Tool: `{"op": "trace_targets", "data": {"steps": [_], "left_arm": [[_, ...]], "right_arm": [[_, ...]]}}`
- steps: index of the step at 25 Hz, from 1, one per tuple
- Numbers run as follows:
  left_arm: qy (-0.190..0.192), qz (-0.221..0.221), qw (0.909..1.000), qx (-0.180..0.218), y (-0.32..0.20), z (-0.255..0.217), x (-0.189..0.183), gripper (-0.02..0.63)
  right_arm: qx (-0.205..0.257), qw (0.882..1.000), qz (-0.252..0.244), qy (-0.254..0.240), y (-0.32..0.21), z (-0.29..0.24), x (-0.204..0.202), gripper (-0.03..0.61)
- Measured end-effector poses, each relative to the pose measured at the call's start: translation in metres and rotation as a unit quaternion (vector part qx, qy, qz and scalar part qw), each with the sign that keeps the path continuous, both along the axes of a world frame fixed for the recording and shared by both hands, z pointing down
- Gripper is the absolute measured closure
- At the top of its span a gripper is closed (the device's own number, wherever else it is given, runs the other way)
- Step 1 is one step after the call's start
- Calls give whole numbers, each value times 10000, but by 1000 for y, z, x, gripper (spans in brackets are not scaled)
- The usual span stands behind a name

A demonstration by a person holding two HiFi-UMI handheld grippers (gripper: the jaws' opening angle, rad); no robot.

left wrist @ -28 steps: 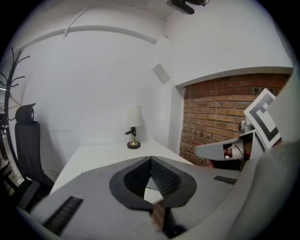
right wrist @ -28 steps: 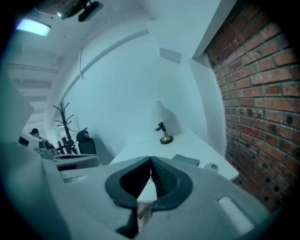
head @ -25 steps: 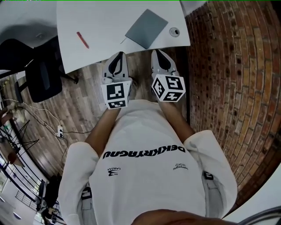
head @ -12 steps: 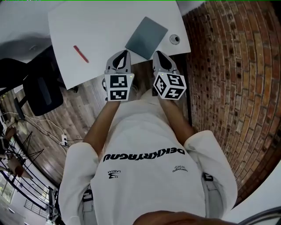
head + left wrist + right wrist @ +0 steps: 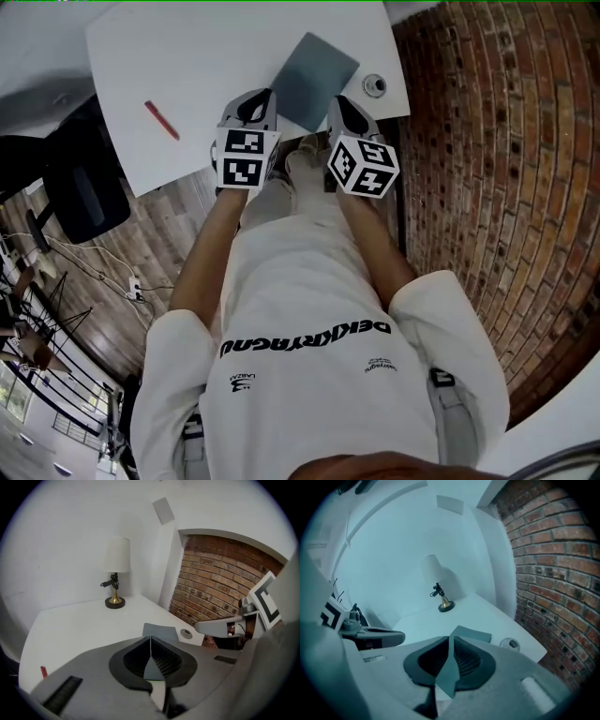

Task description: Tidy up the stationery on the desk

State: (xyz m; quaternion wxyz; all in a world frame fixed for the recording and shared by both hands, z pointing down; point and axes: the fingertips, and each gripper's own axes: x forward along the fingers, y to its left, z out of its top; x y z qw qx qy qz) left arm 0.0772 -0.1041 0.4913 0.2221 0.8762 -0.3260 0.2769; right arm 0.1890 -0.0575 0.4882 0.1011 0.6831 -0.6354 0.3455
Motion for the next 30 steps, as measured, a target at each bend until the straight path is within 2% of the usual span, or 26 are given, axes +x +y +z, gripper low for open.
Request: {"op": "trace_targets", "data": {"steps": [5,14,18,22,30], "left_arm": [[-73,131,9990,-420,-19,27,18,533],[-341,402,9931,-1047,-45,86,48,481],[-466,471,9894,-1290,-51,109,53,471],[-414,447,9850,-1617,-53,122,56,471],[-481,553,9786,-1922,-50,139,60,471]], "right_arm": [[-340,9990,178,-214,-6,34,17,487],[-1093,9908,452,-658,-12,102,33,416],[-1273,9874,585,-740,-13,118,40,403],[-1404,9846,635,-823,-13,130,40,400],[-1535,9823,608,-880,-12,143,31,400]]}}
